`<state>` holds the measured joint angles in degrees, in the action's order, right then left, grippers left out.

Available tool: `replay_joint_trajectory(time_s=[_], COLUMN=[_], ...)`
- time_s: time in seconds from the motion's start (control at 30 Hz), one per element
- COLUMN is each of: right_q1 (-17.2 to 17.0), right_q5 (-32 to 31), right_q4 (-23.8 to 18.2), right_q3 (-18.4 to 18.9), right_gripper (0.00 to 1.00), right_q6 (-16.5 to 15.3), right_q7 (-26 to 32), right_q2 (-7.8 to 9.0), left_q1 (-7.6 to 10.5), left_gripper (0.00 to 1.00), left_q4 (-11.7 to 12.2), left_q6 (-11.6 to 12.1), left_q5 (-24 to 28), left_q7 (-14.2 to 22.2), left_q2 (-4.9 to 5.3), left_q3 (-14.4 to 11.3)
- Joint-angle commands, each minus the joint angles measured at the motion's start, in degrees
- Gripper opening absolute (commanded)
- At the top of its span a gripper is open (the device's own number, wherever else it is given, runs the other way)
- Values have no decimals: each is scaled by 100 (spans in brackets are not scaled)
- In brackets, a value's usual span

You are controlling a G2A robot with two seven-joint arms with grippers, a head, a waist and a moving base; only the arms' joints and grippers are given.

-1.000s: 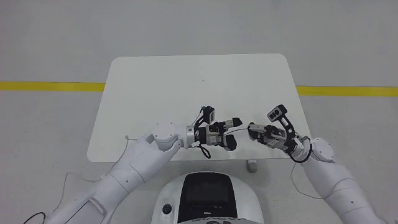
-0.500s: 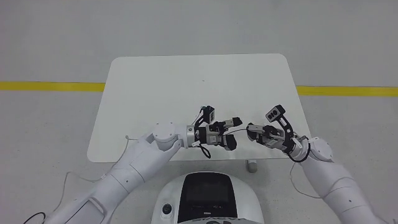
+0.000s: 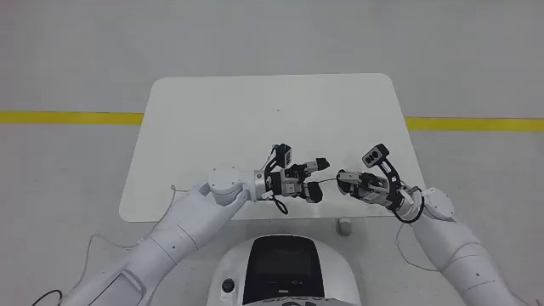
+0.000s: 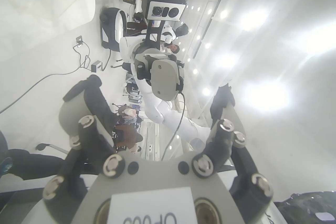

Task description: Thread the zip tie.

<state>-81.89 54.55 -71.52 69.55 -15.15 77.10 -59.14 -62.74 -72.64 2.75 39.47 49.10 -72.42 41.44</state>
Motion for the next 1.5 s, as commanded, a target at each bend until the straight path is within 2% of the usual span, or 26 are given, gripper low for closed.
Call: replay_joint_trajectory(time_s=[0.0,0.03,0.07,0.2,0.27,0.33,0.37,0.43,0.97,1.27,1.47], right_q1=[4,9,14,27,31,34,35,38,-89,-89,-31], right_q5=[-18,-28,-38,-76,-97,-127,-143,-201,-931,-1113,-1211], right_q4=[9,15,23,54,70,88,94,105,-46,-93,-58], right_q3=[2,2,-1,2,7,15,18,32,331,323,270], right_gripper=[0,0,0,0,0,0,0,0,0,0,0], right_q6=[18,26,37,62,72,90,95,110,311,438,509], right_q7=[-3,-9,-16,-33,-38,-37,-36,-30,-88,-277,-378], right_q2=[-5,-8,-13,-26,-30,-34,-35,-34,68,70,57], left_q1=[-5,-7,-9,-15,-18,-19,-21,-27,-55,-80,-89], left_gripper=[96,95,89,77,67,63,56,50,38,36,31], left_q4=[-9,-14,-17,-18,-20,-21,-21,-23,-84,-142,-160], left_q6=[6,9,11,16,21,25,27,33,-31,-36,-44], left_q5=[-3,-4,-7,-8,-10,-11,-10,-11,-71,-119,-134], left_q7=[2,5,10,10,9,14,15,17,4,3,20], left_q2=[1,2,3,6,7,9,10,13,49,73,84], left_q3=[1,2,2,7,10,14,16,22,79,111,120])
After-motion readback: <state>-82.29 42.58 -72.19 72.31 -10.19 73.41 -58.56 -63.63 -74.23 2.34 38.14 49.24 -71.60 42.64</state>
